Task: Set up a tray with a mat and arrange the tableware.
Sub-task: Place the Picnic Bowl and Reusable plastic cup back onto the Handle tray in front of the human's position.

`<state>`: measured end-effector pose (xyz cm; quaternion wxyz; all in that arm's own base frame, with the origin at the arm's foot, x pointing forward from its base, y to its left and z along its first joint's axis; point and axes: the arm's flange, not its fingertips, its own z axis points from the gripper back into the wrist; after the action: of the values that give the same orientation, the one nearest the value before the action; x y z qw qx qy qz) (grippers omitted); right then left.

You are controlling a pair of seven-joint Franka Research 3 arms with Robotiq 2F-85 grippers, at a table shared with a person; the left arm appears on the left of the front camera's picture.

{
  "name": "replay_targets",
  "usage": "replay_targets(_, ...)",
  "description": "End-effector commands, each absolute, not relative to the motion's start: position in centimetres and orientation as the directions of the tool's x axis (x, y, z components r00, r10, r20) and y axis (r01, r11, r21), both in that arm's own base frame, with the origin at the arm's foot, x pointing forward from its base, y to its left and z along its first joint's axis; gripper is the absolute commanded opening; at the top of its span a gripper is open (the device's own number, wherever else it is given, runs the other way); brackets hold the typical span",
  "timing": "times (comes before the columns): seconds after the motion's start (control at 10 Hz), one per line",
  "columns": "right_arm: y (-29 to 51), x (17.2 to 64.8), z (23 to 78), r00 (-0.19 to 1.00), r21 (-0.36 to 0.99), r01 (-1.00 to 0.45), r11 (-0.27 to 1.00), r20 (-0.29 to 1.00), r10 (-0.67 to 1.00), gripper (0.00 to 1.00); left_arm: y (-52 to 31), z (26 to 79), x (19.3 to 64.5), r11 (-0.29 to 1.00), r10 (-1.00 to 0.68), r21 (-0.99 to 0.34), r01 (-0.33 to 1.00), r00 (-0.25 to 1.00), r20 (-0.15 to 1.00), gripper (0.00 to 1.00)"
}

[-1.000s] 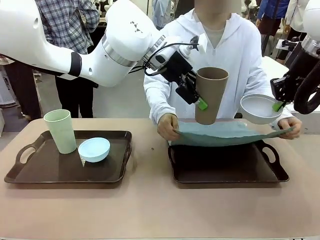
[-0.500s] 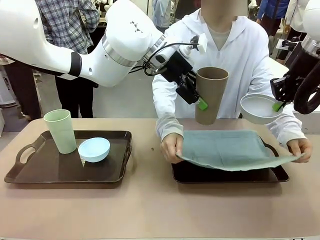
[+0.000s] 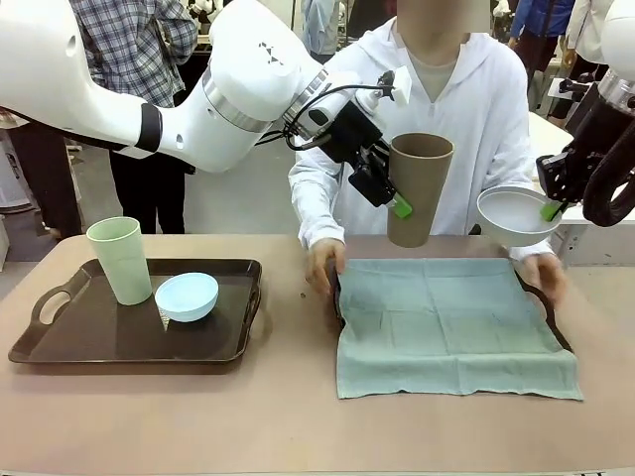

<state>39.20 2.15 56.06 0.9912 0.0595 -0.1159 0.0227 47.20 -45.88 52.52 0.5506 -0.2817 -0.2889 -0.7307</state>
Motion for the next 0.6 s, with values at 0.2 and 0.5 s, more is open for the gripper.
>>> replay_targets(0.2,2.11,39.11,56.07,0.972,0.109,-0.064,0.992,0.233,0.037,0.0,-45.75,52.85,47.2,-0.238,-0.636,0.115,0.964,-0.244,0.732,0.0)
replay_targets(0.5,2.11,39.11,56.07,0.972,0.109,-0.064,0.992,0.233,0.037,0.0,-45.75,52.85,47.2,-0.238,-0.636,0.115,0.964,-0.244,0.732,0.0)
